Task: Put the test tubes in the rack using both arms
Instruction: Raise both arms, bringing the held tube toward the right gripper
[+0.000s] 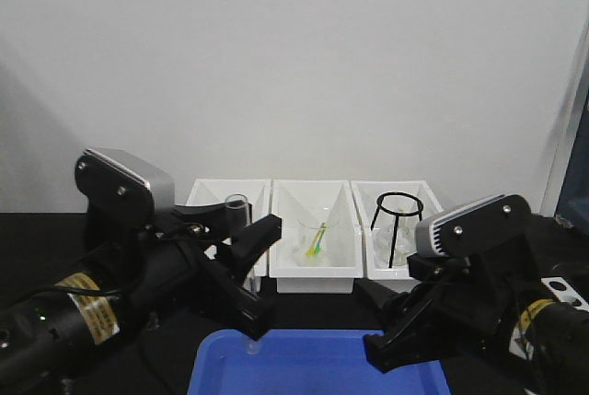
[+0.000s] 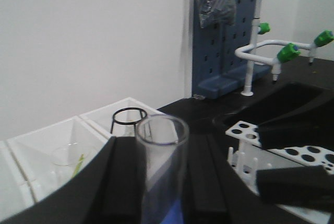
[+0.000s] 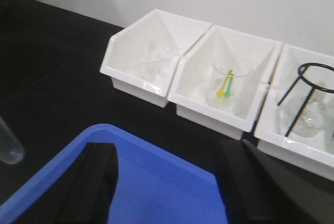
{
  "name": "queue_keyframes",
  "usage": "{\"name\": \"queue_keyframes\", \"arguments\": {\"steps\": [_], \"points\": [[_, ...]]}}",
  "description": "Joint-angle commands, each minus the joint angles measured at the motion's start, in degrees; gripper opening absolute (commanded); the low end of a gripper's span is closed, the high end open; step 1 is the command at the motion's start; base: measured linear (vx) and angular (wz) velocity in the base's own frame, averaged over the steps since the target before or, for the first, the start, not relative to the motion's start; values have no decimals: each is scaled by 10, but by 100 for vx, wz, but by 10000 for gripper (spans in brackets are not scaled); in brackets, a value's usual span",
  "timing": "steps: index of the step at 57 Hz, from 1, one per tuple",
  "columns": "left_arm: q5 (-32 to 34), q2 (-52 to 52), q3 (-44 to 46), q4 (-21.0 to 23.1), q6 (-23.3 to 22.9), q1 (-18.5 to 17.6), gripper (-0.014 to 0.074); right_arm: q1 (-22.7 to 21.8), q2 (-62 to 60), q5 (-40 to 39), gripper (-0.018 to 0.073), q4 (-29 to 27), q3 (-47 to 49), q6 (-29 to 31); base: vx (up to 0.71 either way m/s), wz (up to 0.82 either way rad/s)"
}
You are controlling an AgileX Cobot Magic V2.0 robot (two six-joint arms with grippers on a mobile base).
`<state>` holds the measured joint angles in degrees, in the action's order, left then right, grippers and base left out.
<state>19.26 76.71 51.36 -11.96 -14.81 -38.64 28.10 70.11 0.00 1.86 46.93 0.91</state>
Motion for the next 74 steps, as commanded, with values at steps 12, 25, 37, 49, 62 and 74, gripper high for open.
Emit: {"name": "queue_keyframes", "arguments": {"steps": [12,25,37,49,62,74], "points": [[99,15,20,4,-14,-27,-20,61,-8,-73,457,2,20,0,0,0],[127,17,20,-11,-35,-36,-21,78,-8,-84,457,2,20,-3,0,0],[128,17,20,-24,-54,-38,-21,79,-8,-90,457,2,20,-16,0,0],[132,17,20,-24,-57,-42,-21,79,-8,-100,457,2,20,-16,0,0],[126,36,36,-24,-49,-42,-21,79,-8,-100,457,2,20,-16,0,0],[123,65,71,-25,-61,-50,-21,79,-8,-99,457,7,20,-15,0,0]]}}
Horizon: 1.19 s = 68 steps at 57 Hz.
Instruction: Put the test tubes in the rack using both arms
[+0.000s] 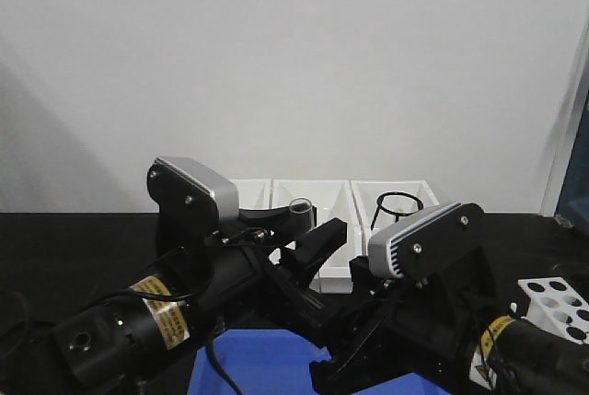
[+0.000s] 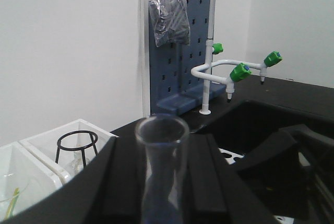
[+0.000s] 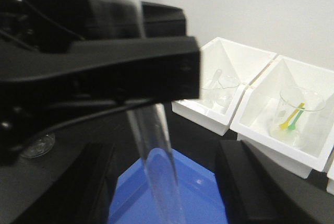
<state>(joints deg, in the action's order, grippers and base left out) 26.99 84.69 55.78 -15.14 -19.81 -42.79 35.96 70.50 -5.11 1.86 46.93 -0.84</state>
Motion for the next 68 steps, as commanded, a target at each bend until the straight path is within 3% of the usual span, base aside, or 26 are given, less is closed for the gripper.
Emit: {"name": "queue_keyframes", "arguments": {"steps": [1,16,32,58,68], "points": [[45,-14,27,6,-14,-11,-21,0,-12,-48,457,8,20,3,0,0],[38,-12,27,-24,-19,-45,-21,0,-12,-48,457,9,20,3,0,0],[30,-12,27,-22,-19,-47,-21,0,-12,-49,431,9,20,3,0,0],[28,-12,27,-22,-19,-47,-21,0,-12,-49,-2,10,20,8,0,0],[29,-12,27,-22,-19,-47,-21,0,-12,-49,-11,11,20,8,0,0]]}}
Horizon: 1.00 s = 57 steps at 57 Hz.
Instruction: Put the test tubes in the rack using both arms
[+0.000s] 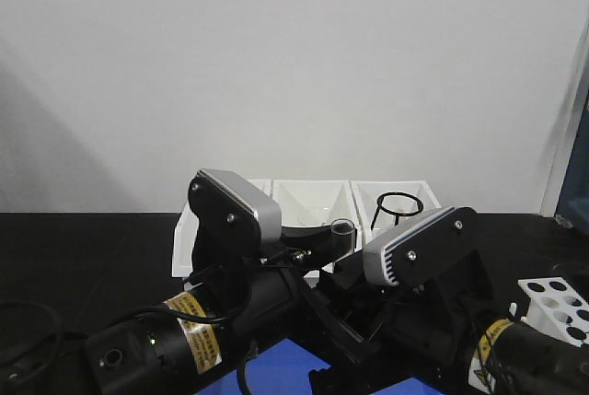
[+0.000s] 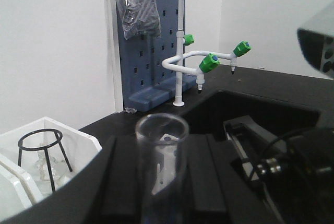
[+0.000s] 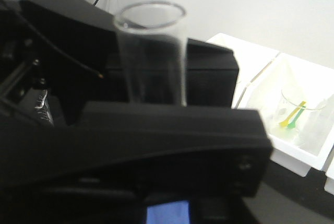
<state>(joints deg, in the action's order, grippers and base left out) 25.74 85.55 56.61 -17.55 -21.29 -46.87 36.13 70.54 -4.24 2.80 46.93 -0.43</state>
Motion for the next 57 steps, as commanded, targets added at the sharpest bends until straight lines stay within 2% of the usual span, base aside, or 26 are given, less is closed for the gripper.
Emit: {"name": "queue_keyframes", "arguments": {"steps": [1,12,18,27,37,43,57], "points": [[41,-21,19,2,-4,-6,-21,-1,-12,-58,-11,1,20,4,0,0],[41,-21,19,2,-4,-6,-8,-1,-12,-58,-11,1,20,4,0,0],[40,-21,19,1,-4,-6,34,-1,-12,-58,-11,1,20,4,0,0],[40,-21,19,1,-4,-6,162,-1,-12,-58,-11,1,20,4,0,0],[38,-21,19,2,-4,-6,365,-1,-12,-58,-11,1,20,4,0,0],[29,-21,19,6,-4,-6,436,-1,-12,-58,-11,1,20,4,0,0],[34,-27,23,6,-2,-4,450,-1,-12,-58,-10,1,20,4,0,0]]}}
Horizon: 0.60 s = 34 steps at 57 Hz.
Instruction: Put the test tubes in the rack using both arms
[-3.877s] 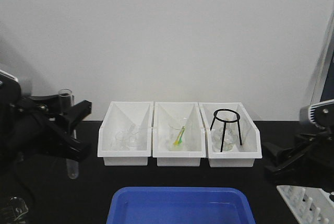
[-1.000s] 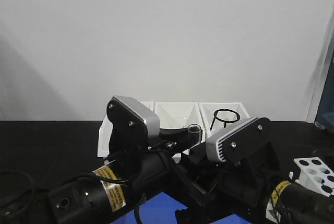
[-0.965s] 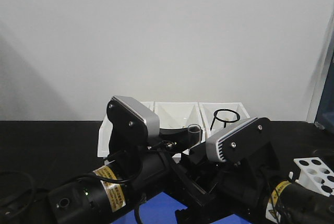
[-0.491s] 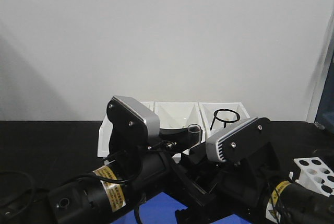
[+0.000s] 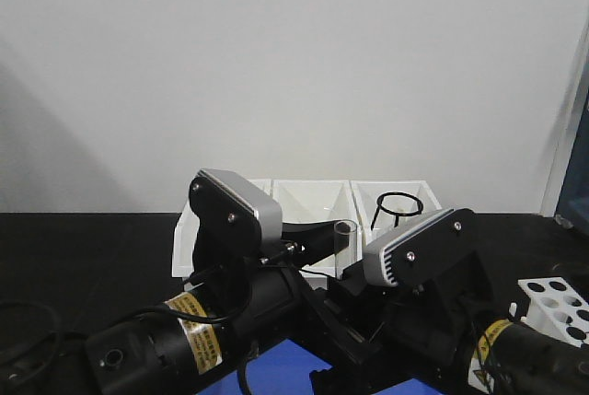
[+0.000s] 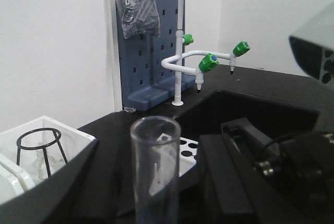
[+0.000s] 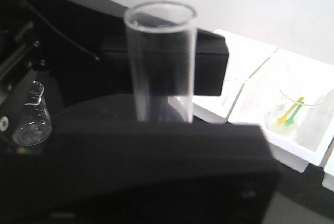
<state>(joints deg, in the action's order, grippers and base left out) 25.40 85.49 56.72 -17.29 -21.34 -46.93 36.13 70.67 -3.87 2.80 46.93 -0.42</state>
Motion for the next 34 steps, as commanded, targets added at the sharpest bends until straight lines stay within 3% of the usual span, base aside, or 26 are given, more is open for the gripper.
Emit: {"name": "queue_keyframes", "arguments": {"steps": [1,34], "points": [[37,-27,23,4,-2,-3,450,-1,-14,-61,-10,1,20,4,0,0],[1,-96,75,4,33,-3,450,-2,-14,-59,-8,1,20,4,0,0]]}}
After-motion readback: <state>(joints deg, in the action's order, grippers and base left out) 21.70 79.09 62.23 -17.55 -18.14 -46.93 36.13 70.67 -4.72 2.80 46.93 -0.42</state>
